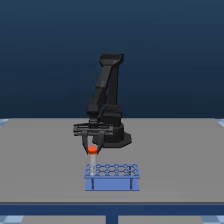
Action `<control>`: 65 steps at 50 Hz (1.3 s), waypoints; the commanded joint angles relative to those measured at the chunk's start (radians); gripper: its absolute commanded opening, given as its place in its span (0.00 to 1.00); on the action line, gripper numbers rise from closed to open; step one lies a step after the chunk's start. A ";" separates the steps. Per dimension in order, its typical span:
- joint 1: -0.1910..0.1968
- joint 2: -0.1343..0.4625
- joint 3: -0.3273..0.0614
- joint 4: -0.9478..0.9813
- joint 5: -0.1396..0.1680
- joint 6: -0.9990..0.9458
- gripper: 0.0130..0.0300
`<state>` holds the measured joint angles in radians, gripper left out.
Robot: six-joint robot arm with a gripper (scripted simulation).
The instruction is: Pick up the centrifuge tube on the rack
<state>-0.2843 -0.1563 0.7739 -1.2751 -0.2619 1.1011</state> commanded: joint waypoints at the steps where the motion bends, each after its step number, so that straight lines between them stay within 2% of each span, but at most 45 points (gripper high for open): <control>1: 0.000 -0.009 -0.008 -0.067 0.011 0.088 0.00; 21: 0.000 -0.050 -0.046 -0.377 0.017 0.408 0.00; 39: 0.000 -0.085 -0.087 -0.664 -0.001 0.705 0.00; 65: 0.000 -0.110 -0.125 -0.862 -0.029 0.910 0.00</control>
<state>-0.2844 -0.2641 0.6528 -2.1202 -0.2838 1.9822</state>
